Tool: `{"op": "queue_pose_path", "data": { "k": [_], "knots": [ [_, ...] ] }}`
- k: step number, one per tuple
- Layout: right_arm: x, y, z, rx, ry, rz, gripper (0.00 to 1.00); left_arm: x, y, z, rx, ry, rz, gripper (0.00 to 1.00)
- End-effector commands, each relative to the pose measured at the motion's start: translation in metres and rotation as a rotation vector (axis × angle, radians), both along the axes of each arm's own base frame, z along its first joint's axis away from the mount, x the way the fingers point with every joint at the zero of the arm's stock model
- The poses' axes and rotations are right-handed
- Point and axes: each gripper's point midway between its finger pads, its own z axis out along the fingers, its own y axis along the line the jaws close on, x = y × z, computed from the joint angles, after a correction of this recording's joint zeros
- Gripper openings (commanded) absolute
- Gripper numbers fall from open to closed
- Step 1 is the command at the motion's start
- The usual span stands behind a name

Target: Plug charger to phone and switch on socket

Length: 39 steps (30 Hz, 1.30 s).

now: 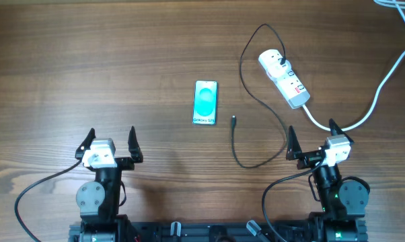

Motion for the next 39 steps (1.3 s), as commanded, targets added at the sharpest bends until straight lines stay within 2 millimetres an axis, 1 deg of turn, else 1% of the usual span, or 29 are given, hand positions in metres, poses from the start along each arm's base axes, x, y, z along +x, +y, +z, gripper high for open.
{"op": "queue_pose_path", "data": {
  "k": [1, 3, 4, 6, 8, 9, 10, 11, 13, 14, 15, 16, 17, 19, 20, 21, 22, 24, 25, 27, 28, 29, 30, 31, 33, 35, 36, 38, 39],
  "knots": [
    [0.0, 0.001, 0.001, -0.017, -0.007, 0.002, 1.0, 0.0, -0.011, 0.001, -0.017, -0.009, -0.068, 1.0],
    [0.0, 0.001, 0.001, -0.017, -0.007, 0.002, 1.0, -0.005, -0.048, 0.01, -0.074, -0.038, -0.28, 1.0],
    [0.0, 0.001, 0.001, -0.017, -0.007, 0.002, 1.0, -0.013, -0.07, 0.027, -0.063, -0.107, -0.421, 1.0],
    [0.0, 0.001, 0.001, -0.017, -0.007, 0.002, 1.0, -0.021, -0.082, 0.052, -0.033, -0.213, -0.5, 1.0],
    [0.0, 0.001, 0.001, -0.017, -0.007, 0.002, 1.0, -0.045, -0.099, 0.102, -0.014, -0.425, -0.621, 1.0],
    [0.0, 0.001, 0.001, -0.017, -0.007, 0.002, 1.0, -0.062, -0.103, 0.131, 0.013, -0.563, -0.655, 1.0],
    [0.0, 0.001, 0.001, -0.017, -0.007, 0.002, 1.0, -0.086, -0.101, 0.164, 0.039, -0.732, -0.658, 1.0],
    [0.0, 0.001, 0.001, -0.017, -0.007, 0.002, 1.0, -0.106, -0.095, 0.193, 0.017, -0.864, -0.632, 1.0],
    [0.0, 0.001, 0.001, -0.017, -0.007, 0.002, 1.0, -0.137, -0.078, 0.246, -0.09, -1.007, -0.578, 1.0],
    [0.0, 0.001, 0.001, -0.017, -0.007, 0.002, 1.0, -0.146, -0.078, 0.268, -0.092, -1.014, -0.578, 1.0],
    [0.0, 0.001, 0.001, -0.017, -0.007, 0.002, 1.0, -0.149, -0.079, 0.286, -0.095, -0.987, -0.583, 1.0],
    [0.0, 0.001, 0.001, -0.017, -0.007, 0.002, 1.0, -0.146, -0.08, 0.304, -0.111, -0.918, -0.577, 1.0],
    [0.0, 0.001, 0.001, -0.017, -0.007, 0.002, 1.0, -0.131, -0.078, 0.321, -0.148, -0.778, -0.549, 1.0],
    [0.0, 0.001, 0.001, -0.017, -0.007, 0.002, 1.0, -0.098, -0.077, 0.336, -0.186, -0.491, -0.498, 1.0],
    [0.0, 0.001, 0.001, -0.017, -0.007, 0.002, 1.0, -0.076, -0.077, 0.339, -0.198, -0.288, -0.469, 1.0],
    [0.0, 0.001, 0.001, -0.017, -0.007, 0.002, 1.0, -0.062, -0.078, 0.34, -0.197, -0.141, -0.459, 1.0],
    [0.0, 0.001, 0.001, -0.017, -0.007, 0.002, 1.0, -0.051, -0.085, 0.342, -0.202, -0.013, -0.498, 1.0],
    [0.0, 0.001, 0.001, -0.017, -0.007, 0.002, 1.0, -0.034, -0.099, 0.344, -0.279, 0.157, -0.576, 1.0],
    [0.0, 0.001, 0.001, -0.017, -0.007, 0.002, 1.0, -0.027, -0.105, 0.34, -0.315, 0.237, -0.612, 1.0],
    [0.0, 0.001, 0.001, -0.017, -0.007, 0.002, 1.0, -0.013, -0.123, 0.342, -0.369, 0.303, -0.745, 1.0],
    [0.0, 0.001, 0.001, -0.017, -0.007, 0.002, 1.0, -0.006, -0.126, 0.338, -0.413, 0.344, -0.767, 1.0],
    [0.0, 0.001, 0.001, -0.017, -0.007, 0.002, 1.0, 0.012, -0.126, 0.324, -0.504, 0.442, -0.725, 1.0],
    [0.0, 0.001, 0.001, -0.017, -0.007, 0.002, 0.99, 0.025, -0.129, 0.309, -0.526, 0.504, -0.696, 0.99],
    [0.0, 0.001, 0.001, -0.017, -0.007, 0.002, 1.0, 0.036, -0.131, 0.291, -0.52, 0.566, -0.649, 0.99],
    [0.0, 0.001, 0.001, -0.017, -0.007, 0.002, 1.0, 0.057, -0.135, 0.247, -0.464, 0.71, -0.512, 0.99],
    [0.0, 0.001, 0.001, -0.017, -0.007, 0.002, 1.0, 0.07, -0.142, 0.196, -0.362, 0.867, -0.365, 1.0],
    [0.0, 0.001, 0.001, -0.017, -0.007, 0.002, 1.0, 0.072, -0.148, 0.178, -0.325, 0.927, -0.328, 1.0],
    [0.0, 0.001, 0.001, -0.017, -0.007, 0.002, 1.0, 0.079, -0.165, 0.119, -0.191, 1.109, -0.215, 1.0],
    [0.0, 0.001, 0.001, -0.017, -0.007, 0.002, 1.0, 0.082, -0.168, 0.103, -0.158, 1.145, -0.175, 1.0]
  ]
}}
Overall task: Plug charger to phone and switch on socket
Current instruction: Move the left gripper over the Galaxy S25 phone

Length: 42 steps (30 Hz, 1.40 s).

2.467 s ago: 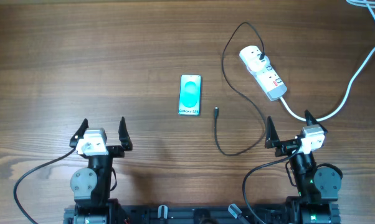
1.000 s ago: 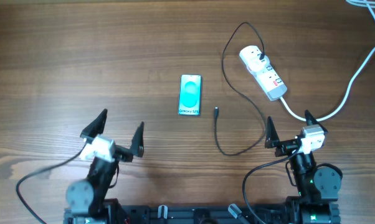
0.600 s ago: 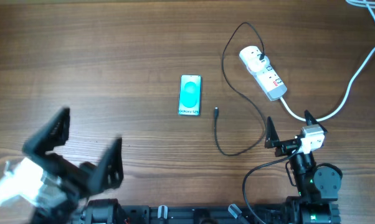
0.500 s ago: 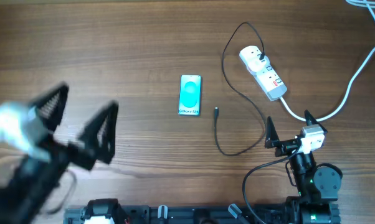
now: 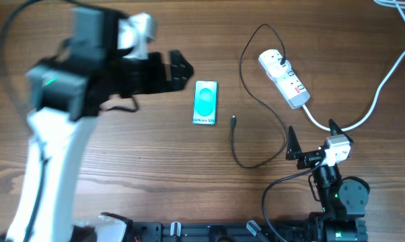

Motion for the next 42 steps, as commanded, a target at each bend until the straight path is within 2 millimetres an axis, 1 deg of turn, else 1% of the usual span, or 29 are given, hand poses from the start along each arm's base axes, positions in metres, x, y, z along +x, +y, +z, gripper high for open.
{"op": "queue_pose_path", "data": {
  "k": [1, 3, 5, 8, 11, 13, 14, 16, 19, 21, 23, 27, 31, 32, 33, 35, 38, 42],
  "knots": [
    [0.0, 0.001, 0.002, -0.017, -0.012, 0.002, 1.0, 0.026, -0.002, -0.078, 0.322, 0.133, 0.097, 1.0],
    [0.0, 0.001, 0.002, -0.017, -0.012, 0.002, 1.0, 0.041, -0.013, -0.111, 0.389, 0.176, 0.088, 1.0],
    [0.0, 0.001, 0.002, -0.017, -0.012, 0.002, 1.0, 0.057, -0.025, -0.137, 0.395, 0.194, 0.077, 1.0],
    [0.0, 0.001, 0.002, -0.017, -0.012, 0.002, 1.0, 0.073, -0.035, -0.164, 0.394, 0.217, 0.086, 1.0],
    [0.0, 0.001, 0.002, -0.017, -0.012, 0.002, 1.0, 0.084, -0.041, -0.188, 0.389, 0.24, 0.118, 1.0],
    [0.0, 0.001, 0.002, -0.017, -0.012, 0.002, 1.0, 0.09, -0.046, -0.203, 0.389, 0.253, 0.119, 1.0],
    [0.0, 0.001, 0.002, -0.017, -0.012, 0.002, 1.0, 0.09, -0.054, -0.211, 0.356, 0.277, 0.098, 1.0],
    [0.0, 0.001, 0.002, -0.017, -0.012, 0.002, 1.0, 0.091, -0.064, -0.225, 0.322, 0.311, 0.078, 1.0],
    [0.0, 0.001, 0.002, -0.017, -0.012, 0.002, 1.0, 0.092, -0.065, -0.25, 0.345, 0.351, 0.079, 1.0],
    [0.0, 0.001, 0.002, -0.017, -0.012, 0.002, 1.0, 0.091, -0.067, -0.263, 0.36, 0.369, 0.073, 1.0],
    [0.0, 0.001, 0.002, -0.017, -0.012, 0.002, 1.0, 0.09, -0.069, -0.273, 0.373, 0.38, 0.058, 1.0],
    [0.0, 0.001, 0.002, -0.017, -0.012, 0.002, 1.0, 0.091, -0.064, -0.287, 0.409, 0.39, 0.059, 1.0],
    [0.0, 0.001, 0.002, -0.017, -0.012, 0.002, 1.0, 0.086, -0.07, -0.301, 0.44, 0.399, 0.04, 1.0],
    [0.0, 0.001, 0.002, -0.017, -0.012, 0.002, 1.0, 0.086, -0.07, -0.303, 0.456, 0.394, 0.04, 1.0],
    [0.0, 0.001, 0.002, -0.017, -0.012, 0.002, 1.0, 0.088, -0.066, -0.306, 0.498, 0.375, 0.048, 1.0],
    [0.0, 0.001, 0.002, -0.017, -0.012, 0.002, 1.0, 0.087, -0.066, -0.306, 0.498, 0.376, 0.047, 1.0],
    [0.0, 0.001, 0.002, -0.017, -0.012, 0.002, 1.0, 0.091, -0.058, -0.306, 0.536, 0.355, 0.062, 1.0],
    [0.0, 0.001, 0.002, -0.017, -0.012, 0.002, 1.0, 0.088, -0.059, -0.319, 0.556, 0.371, 0.004, 1.0]
  ]
}}
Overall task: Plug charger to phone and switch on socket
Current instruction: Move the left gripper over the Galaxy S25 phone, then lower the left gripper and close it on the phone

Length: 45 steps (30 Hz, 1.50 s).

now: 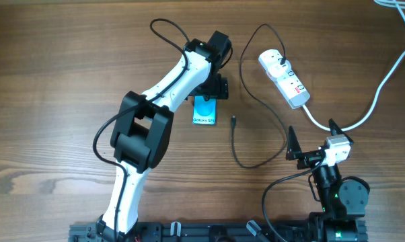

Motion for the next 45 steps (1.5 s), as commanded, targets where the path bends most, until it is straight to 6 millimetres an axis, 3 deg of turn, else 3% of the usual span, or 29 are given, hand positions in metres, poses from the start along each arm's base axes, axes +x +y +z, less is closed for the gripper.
{"op": "queue_pose_path", "data": {
  "k": [1, 10, 20, 30, 35, 40, 42, 45],
  "knots": [
    [0.0, 0.001, 0.002, -0.017, -0.012, 0.002, 1.0, -0.003, 0.005, -0.02, 0.037, 0.035, -0.041, 1.0],
    [0.0, 0.001, 0.002, -0.017, -0.012, 0.002, 1.0, -0.008, 0.003, -0.025, 0.02, 0.059, -0.041, 1.0],
    [0.0, 0.001, 0.002, -0.017, -0.012, 0.002, 1.0, -0.039, 0.001, -0.045, -0.028, 0.178, -0.078, 1.0],
    [0.0, 0.001, 0.002, -0.017, -0.012, 0.002, 1.0, -0.04, -0.001, -0.045, -0.04, 0.184, -0.08, 1.0],
    [0.0, 0.001, 0.002, -0.017, -0.012, 0.002, 1.0, -0.04, -0.001, -0.045, -0.04, 0.184, -0.079, 0.9],
    [0.0, 0.001, 0.002, -0.017, -0.012, 0.002, 1.0, -0.038, -0.001, -0.045, -0.038, 0.178, -0.061, 0.9],
    [0.0, 0.001, 0.002, -0.017, -0.012, 0.002, 1.0, -0.038, -0.001, -0.045, -0.037, 0.178, -0.061, 0.8],
    [0.0, 0.001, 0.002, -0.017, -0.012, 0.002, 1.0, -0.038, -0.001, -0.045, -0.039, 0.177, -0.061, 0.78]
  ]
}}
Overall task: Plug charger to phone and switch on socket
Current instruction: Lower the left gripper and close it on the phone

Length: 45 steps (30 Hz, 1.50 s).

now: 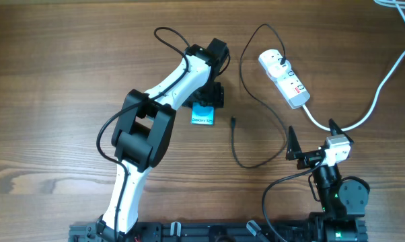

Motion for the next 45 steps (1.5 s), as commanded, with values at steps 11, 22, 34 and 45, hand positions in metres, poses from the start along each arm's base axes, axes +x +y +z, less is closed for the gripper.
{"op": "queue_pose_path", "data": {
  "k": [11, 22, 34, 45],
  "knots": [
    [0.0, 0.001, 0.002, -0.017, -0.012, 0.002, 1.0, -0.009, -0.004, -0.009, -0.028, 0.044, 0.011, 0.76],
    [0.0, 0.001, 0.002, -0.017, -0.012, 0.002, 1.0, -0.004, -0.007, 0.033, -0.069, -0.023, 0.032, 0.74],
    [0.0, 0.001, 0.002, -0.017, -0.012, 0.002, 1.0, -0.001, 0.0, 0.109, -0.105, -0.176, 0.03, 1.0],
    [0.0, 0.0, 0.002, -0.018, -0.012, 0.002, 1.0, 0.013, 0.0, 0.032, 0.002, -0.122, 0.043, 1.0]
  ]
}}
